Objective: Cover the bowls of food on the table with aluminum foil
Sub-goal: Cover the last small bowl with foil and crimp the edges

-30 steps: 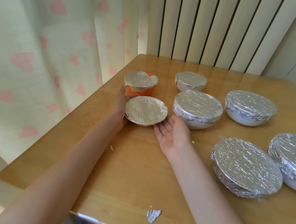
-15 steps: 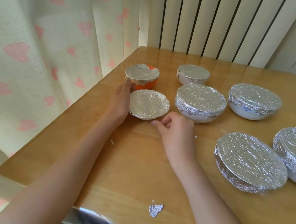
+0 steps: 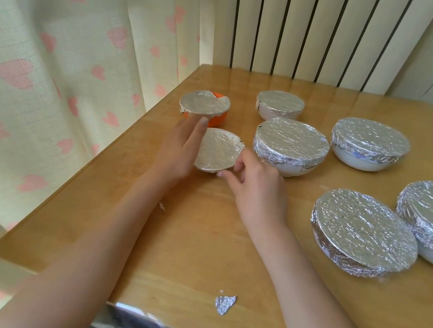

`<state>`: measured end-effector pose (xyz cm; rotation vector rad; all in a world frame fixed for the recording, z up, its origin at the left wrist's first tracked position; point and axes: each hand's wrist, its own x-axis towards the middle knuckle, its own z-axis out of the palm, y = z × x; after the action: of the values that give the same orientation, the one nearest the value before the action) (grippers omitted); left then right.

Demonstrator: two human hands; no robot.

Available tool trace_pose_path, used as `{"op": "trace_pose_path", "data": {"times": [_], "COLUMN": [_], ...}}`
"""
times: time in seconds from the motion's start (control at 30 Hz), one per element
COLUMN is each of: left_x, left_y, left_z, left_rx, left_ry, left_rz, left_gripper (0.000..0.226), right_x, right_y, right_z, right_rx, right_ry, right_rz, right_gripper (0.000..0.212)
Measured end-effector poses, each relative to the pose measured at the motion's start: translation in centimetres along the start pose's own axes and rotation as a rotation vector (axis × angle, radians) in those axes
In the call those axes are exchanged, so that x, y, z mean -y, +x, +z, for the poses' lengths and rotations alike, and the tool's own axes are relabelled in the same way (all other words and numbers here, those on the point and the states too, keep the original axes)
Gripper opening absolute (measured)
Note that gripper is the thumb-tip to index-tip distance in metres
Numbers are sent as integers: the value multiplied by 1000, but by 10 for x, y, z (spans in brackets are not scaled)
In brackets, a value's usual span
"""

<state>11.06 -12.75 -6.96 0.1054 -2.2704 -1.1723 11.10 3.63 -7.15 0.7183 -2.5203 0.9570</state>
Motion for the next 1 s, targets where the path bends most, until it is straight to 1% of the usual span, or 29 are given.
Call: {"op": "trace_pose_path", "data": {"times": [0.07, 0.1, 0.23, 0.37, 0.57, 0.83, 1.0], "left_x": [4, 5, 2, -1, 0, -1, -5], "left_y": [0, -1, -2, -3, -2, -3, -4], "left_z": [4, 5, 3, 3, 3, 5, 5], "left_rx": [58, 60, 49, 47, 33, 26, 12], "left_ry": [33, 34, 21, 16, 24, 25, 30], "left_rz": [-2, -1, -41, -30, -27, -61, -67], "left_gripper": [44, 46, 43, 44, 44, 34, 42], "right_x": [0, -1, -2, -1, 2, 6, 7], "right_y": [1, 1, 0, 2, -2, 0, 1], "right_z": [1, 1, 2, 4, 2, 8, 10], "right_rx": [2, 0, 2, 33, 80, 48, 60], "right_ry": [-22, -30, -48, -75, -70, -74, -103], "right_rz": [-14, -20, -20, -9, -9, 32, 86], "right_gripper": [27, 28, 26, 23, 33, 32, 32]}}
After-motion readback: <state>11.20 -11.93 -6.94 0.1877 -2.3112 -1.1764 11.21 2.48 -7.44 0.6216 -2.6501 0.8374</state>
